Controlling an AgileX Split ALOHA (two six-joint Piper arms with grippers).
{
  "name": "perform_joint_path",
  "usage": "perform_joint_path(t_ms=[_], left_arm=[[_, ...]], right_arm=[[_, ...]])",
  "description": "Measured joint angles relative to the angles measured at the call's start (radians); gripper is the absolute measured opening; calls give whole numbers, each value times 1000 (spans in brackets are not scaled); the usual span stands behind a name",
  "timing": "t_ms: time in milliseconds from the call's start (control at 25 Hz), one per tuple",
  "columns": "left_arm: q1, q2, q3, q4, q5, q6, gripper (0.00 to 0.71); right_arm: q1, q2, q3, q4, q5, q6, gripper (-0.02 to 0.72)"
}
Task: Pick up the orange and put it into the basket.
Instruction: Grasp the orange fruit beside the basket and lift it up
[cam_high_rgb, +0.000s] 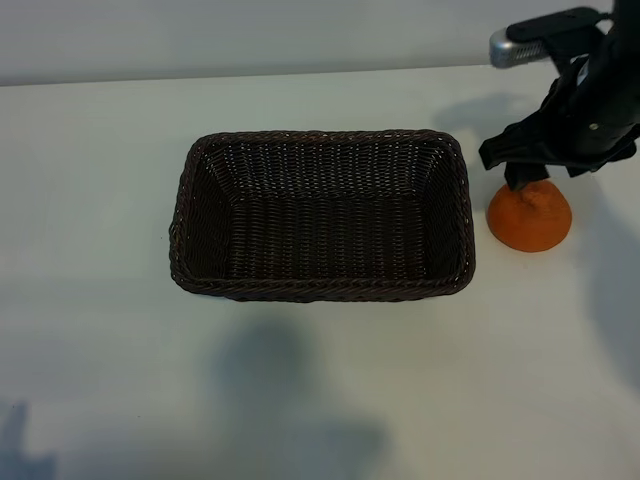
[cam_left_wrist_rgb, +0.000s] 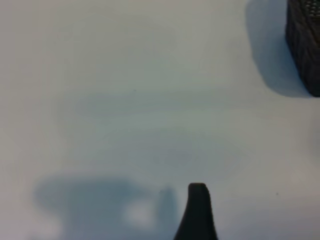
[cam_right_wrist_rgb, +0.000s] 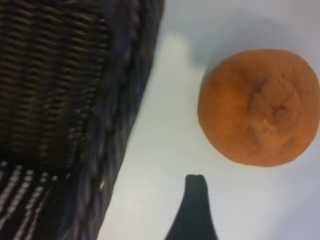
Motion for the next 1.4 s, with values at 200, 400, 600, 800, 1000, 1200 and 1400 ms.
perform_joint_path(t_ms=[200, 400, 600, 800, 1000, 1200, 1400], left_arm=[[-7, 0, 0, 0, 0, -16, 594], [-8, 0, 0, 0, 0, -16, 594], [-8, 0, 0, 0, 0, -16, 594], [-8, 0, 0, 0, 0, -16, 594], [-8, 0, 0, 0, 0, -16, 594], [-8, 0, 0, 0, 0, -16, 593], [-8, 0, 0, 0, 0, -22, 593]], right_arm=[[0, 70, 0, 0, -31, 35, 581], [0, 109, 0, -12, -79, 57, 581], [0, 124, -1, -16, -112, 71, 581], [0, 175, -1, -18, -130, 71, 581], [0, 210, -2, -22, -157, 71, 571], [0, 247, -5, -34, -157, 104, 430], [1, 263, -10, -121, -153, 191, 174]])
